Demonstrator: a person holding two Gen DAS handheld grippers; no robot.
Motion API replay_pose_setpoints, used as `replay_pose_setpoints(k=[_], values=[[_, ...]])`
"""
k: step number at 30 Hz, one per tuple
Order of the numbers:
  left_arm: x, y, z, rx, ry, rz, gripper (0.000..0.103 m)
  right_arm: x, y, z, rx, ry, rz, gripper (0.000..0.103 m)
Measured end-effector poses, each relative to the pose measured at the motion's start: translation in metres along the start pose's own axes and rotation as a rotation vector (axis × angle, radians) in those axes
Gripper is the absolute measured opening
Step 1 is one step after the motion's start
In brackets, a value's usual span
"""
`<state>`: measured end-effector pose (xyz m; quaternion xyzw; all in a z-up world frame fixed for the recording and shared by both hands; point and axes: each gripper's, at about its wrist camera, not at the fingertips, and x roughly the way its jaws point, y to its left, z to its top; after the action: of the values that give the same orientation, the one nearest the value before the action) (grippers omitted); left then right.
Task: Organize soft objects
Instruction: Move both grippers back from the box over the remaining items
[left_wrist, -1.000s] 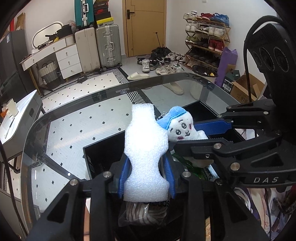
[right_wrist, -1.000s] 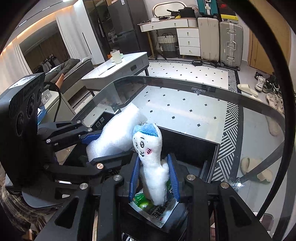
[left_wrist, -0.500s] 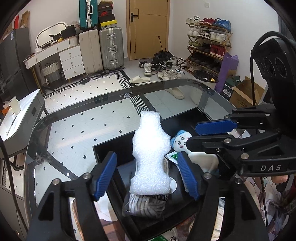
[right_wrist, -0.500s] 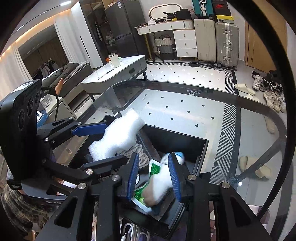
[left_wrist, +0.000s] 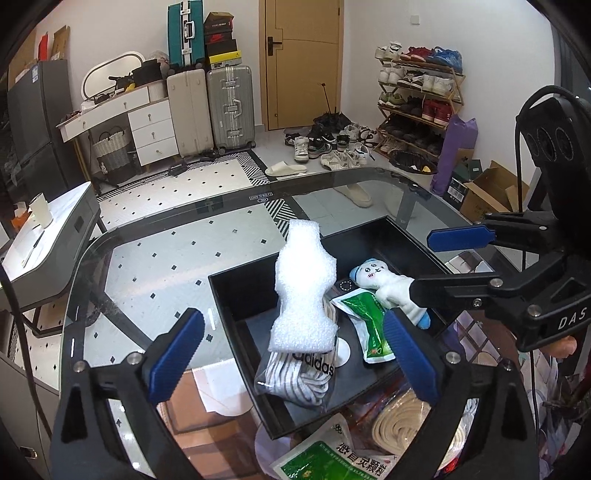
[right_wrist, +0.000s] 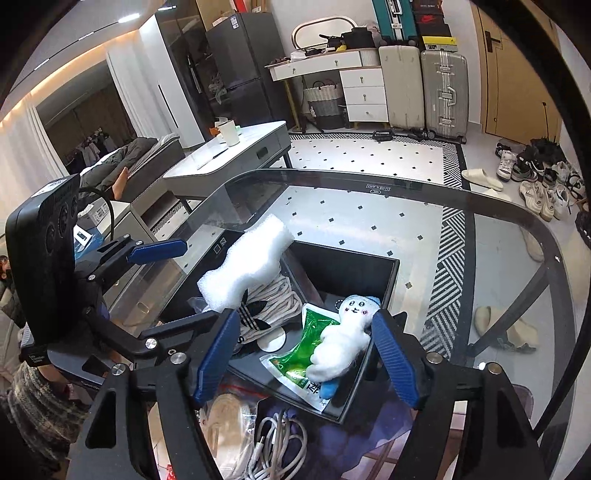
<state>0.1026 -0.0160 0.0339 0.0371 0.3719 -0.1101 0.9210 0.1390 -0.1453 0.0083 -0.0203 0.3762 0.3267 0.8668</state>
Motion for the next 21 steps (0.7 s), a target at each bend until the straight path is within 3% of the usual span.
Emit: replay_pose_setpoints(k=[8, 21], values=[[-0.015, 0.001, -0.013, -0.023, -0.01, -0.004, 0.103, -0.015, 0.005, -0.01, -0.007, -0.005, 0.008, 0.092], [-0.031, -0.003, -0.036, -0.04, 0.0, 0.021, 0.103, -0.036, 0.01, -0.028, 0.003, -0.01, 0.007, 0.093]])
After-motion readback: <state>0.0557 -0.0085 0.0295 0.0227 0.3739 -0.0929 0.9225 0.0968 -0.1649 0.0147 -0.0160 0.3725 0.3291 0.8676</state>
